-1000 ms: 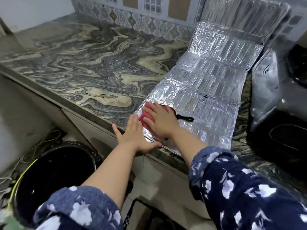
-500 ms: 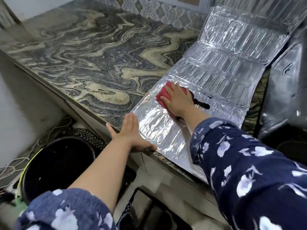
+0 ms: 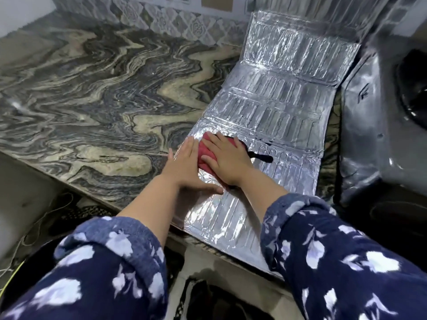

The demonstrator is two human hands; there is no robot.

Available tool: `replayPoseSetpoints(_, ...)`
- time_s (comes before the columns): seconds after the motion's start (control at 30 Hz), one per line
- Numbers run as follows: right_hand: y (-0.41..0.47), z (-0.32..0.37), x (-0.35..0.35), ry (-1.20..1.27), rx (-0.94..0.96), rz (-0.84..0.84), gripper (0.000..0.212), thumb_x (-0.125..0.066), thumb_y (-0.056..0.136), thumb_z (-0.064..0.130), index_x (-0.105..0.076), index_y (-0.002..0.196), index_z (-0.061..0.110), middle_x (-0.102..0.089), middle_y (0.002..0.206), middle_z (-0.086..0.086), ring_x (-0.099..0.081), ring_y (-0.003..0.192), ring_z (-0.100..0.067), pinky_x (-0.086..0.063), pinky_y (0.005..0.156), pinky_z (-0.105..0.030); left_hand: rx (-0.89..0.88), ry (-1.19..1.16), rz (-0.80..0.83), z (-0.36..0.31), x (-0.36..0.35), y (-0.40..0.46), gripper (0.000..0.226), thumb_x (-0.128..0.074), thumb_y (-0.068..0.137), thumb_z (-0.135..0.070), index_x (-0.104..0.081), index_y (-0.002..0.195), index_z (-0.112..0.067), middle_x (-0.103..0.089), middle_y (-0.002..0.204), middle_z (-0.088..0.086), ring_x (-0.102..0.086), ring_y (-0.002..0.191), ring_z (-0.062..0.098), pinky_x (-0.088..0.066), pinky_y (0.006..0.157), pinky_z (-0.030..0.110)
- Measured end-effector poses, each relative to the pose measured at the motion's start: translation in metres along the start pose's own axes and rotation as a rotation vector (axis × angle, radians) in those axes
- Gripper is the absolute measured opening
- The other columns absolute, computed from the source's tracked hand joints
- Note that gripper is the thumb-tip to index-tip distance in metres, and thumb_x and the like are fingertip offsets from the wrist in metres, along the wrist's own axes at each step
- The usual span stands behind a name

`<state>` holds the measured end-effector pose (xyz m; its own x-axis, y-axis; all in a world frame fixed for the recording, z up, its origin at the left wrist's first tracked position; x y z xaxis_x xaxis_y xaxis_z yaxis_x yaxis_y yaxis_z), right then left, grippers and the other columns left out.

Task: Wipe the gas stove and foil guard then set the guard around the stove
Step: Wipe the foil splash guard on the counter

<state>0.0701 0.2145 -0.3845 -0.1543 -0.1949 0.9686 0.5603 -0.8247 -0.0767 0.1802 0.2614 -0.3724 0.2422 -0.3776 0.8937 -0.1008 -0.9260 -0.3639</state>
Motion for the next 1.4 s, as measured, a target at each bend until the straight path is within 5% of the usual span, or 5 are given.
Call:
replayPoseSetpoints(0.23,0.039,-0.03,0.015,-0.034,-0.125,0.009,0.058,-0.021,0.099,0.049,-0.012,0.152,0.026,-0.004,0.162,0.007,-0.001,0.149,-0.015,-0.003,0.119,-0.049,-0.077,0.111,-0.056,0.009,-0.012,0.007,0.148,-0.032,0.042,-0.099,0.023,0.148,-0.012,0.026,0.158,0.0,0.022,0.145,0.012,0.009,0.117,0.054)
replayPoseSetpoints(0.77,-0.007,-0.01,0.006,-0.041,-0.268,-0.078,0.059,-0.021,0.099,0.051,-0.014,0.151,0.026,-0.005,0.162,0.008,-0.001,0.149,-0.014,-0.001,0.119,-0.047,-0.083,0.179,-0.107,0.013,-0.022,-0.019,0.146,-0.014,0.041,-0.101,0.011,0.152,-0.011,0.021,0.159,0.002,0.021,0.146,0.014,0.012,0.116,0.055)
replayPoseSetpoints(1.1,-0.109,-0.054,0.003,-0.075,-0.437,-0.08,0.061,-0.019,0.098,0.053,-0.01,0.152,0.027,-0.003,0.162,0.006,0.001,0.149,-0.017,-0.002,0.12,-0.046,-0.072,0.232,-0.098,0.012,-0.035,-0.049,0.138,-0.015,0.049,-0.102,0.017,0.15,-0.013,0.025,0.158,0.002,0.019,0.146,0.016,0.005,0.117,0.057)
replayPoseSetpoints(1.27,-0.123,-0.041,-0.001,-0.038,-0.411,-0.076,0.06,-0.021,0.098,0.051,-0.013,0.152,0.026,-0.006,0.162,0.005,0.0,0.149,-0.016,0.0,0.12,-0.047,0.005,0.194,0.003,0.014,-0.032,-0.05,0.141,-0.031,0.047,-0.099,0.015,0.151,-0.015,0.025,0.158,0.0,0.018,0.146,0.014,0.011,0.115,0.057)
replayPoseSetpoints(1.4,-0.141,-0.031,0.0,-0.04,-0.348,-0.098,0.057,-0.026,0.098,0.048,-0.022,0.15,0.024,-0.014,0.16,0.005,-0.002,0.149,-0.017,0.002,0.118,-0.044,0.083,0.132,-0.026,-0.001,-0.024,-0.033,0.12,-0.034,0.069,-0.086,0.007,0.152,-0.01,0.018,0.16,0.003,0.016,0.147,0.015,0.01,0.112,0.061)
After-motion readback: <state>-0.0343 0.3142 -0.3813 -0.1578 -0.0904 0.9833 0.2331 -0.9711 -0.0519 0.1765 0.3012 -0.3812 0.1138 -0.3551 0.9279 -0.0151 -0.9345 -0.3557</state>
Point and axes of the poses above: each hand's wrist, its own y-axis towards the middle knuckle, its own x-axis out of the back of the hand, z = x × y, the point moved 5 cm from there along y, towards the middle knuckle
